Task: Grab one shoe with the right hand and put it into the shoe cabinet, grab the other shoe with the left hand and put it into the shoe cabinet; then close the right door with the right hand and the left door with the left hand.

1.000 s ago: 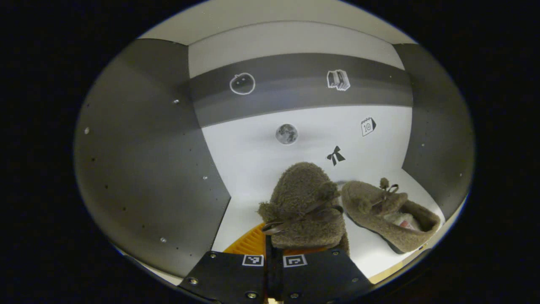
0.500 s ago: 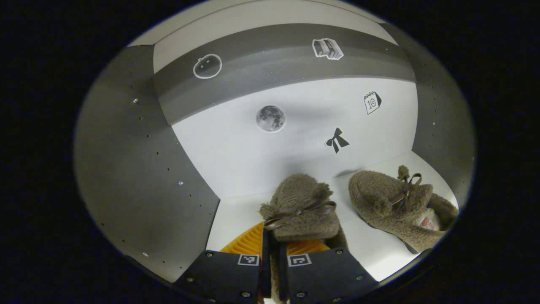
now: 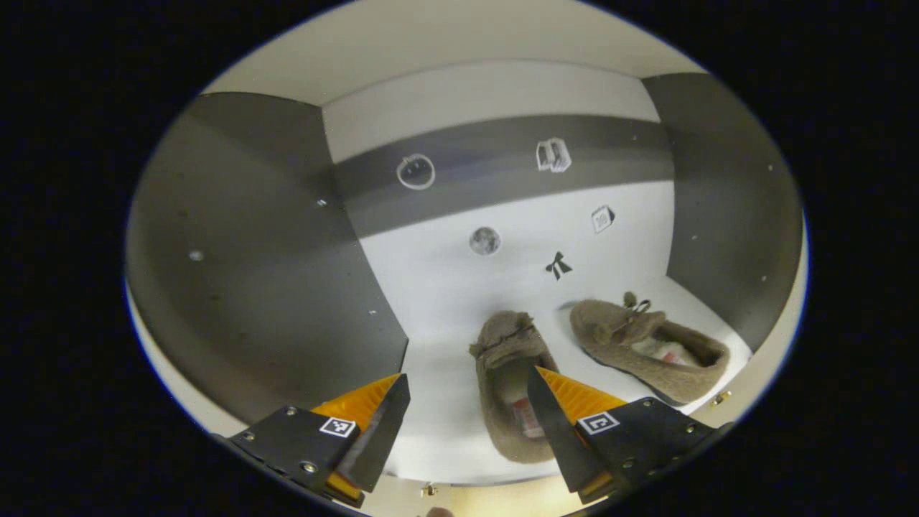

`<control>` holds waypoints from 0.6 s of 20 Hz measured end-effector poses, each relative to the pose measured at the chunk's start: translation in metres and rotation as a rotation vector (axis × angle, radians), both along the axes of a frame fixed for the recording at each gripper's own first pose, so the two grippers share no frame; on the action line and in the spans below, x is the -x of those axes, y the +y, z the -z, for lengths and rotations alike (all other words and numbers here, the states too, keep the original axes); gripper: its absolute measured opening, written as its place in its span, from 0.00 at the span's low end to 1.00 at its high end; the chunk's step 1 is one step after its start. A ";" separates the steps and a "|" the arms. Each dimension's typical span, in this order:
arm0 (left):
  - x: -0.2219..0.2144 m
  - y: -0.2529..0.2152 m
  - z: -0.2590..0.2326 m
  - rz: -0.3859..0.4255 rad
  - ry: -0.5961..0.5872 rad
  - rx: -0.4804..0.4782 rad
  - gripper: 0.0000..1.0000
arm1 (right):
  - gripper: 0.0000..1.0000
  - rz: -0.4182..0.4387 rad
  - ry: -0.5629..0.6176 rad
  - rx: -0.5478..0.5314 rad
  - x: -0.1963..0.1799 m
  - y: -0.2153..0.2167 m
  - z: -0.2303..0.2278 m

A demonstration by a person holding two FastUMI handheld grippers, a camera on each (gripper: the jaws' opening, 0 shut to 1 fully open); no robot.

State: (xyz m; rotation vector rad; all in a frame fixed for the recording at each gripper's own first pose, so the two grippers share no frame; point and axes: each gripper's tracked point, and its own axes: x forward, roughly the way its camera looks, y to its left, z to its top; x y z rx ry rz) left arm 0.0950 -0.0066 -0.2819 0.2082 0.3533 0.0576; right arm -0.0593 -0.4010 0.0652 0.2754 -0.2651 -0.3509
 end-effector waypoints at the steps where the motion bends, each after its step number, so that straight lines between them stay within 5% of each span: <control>1: 0.015 -0.001 -0.013 0.004 -0.035 0.006 0.95 | 0.98 -0.014 -0.005 0.013 -0.002 0.004 -0.006; 7: 0.122 0.002 -0.070 -0.026 -0.234 0.073 1.00 | 0.98 -0.102 -0.034 0.082 -0.014 0.038 -0.042; 12: 0.199 0.013 -0.069 -0.088 -0.355 0.132 1.00 | 0.98 -0.140 -0.048 0.155 -0.015 0.067 -0.070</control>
